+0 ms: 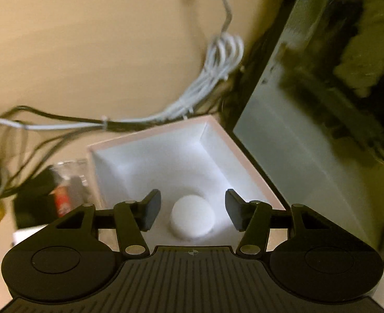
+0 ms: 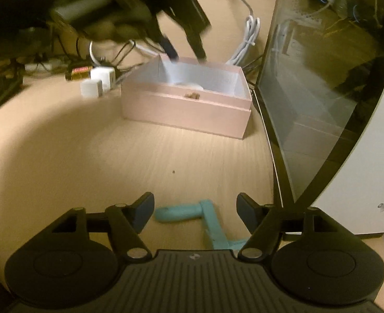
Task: Organize rigid objects
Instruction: 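Lower the white cylinder into the pink box and open the left tool while the right tool carries the charger, then lower the white charger into the pink box and open the right tool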
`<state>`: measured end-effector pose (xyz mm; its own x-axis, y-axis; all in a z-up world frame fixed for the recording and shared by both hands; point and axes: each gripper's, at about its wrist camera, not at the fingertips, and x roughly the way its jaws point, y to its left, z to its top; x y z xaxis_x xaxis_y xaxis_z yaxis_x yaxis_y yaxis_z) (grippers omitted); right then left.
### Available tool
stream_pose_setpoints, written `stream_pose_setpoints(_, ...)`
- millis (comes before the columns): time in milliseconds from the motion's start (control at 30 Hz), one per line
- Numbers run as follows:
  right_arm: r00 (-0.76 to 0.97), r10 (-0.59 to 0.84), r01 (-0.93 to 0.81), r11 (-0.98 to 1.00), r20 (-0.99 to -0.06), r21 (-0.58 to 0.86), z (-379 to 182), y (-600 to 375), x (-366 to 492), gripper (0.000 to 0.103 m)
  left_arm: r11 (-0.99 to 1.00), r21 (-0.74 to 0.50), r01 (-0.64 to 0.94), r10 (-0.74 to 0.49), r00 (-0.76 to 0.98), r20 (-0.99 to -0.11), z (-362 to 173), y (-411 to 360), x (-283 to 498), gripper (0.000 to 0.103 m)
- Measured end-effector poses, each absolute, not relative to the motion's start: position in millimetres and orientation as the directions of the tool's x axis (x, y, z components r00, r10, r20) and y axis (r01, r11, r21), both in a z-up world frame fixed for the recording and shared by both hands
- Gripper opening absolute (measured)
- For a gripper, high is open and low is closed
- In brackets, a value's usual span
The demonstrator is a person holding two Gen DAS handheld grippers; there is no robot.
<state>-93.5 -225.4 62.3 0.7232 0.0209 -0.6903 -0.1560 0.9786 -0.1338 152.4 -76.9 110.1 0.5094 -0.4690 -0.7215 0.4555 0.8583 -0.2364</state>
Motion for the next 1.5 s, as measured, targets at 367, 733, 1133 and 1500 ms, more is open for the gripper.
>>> stream_pose_setpoints(367,0.616,0.086,-0.154,0.988,-0.783,-0.013,54.1,-239.3,-77.8,0.011,0.875,-0.323,0.361,-0.476,0.519,-0.710,69.3,-5.1,36.8,0.059)
stream_pose_setpoints(733,0.658,0.161,-0.156,0.985,-0.736,0.076,143.3,-248.0,-30.3,0.011,0.894,-0.392,0.218,-0.444,0.554,-0.704,41.2,59.1,-10.1,0.058)
stream_pose_setpoints(1133,0.597,0.054,-0.192,0.978,-0.800,-0.078,118.0,-223.8,-32.4,0.053,0.888,-0.393,0.238,-0.458,0.506,-0.731,33.1,58.2,-10.5,0.058)
stream_pose_setpoints(1500,0.425,-0.058,0.166,0.986,-0.903,0.015,71.1,-226.9,-130.6,0.062,0.829,-0.384,0.406,-0.538,0.394,-0.745,28.5,9.3,1.2,0.058)
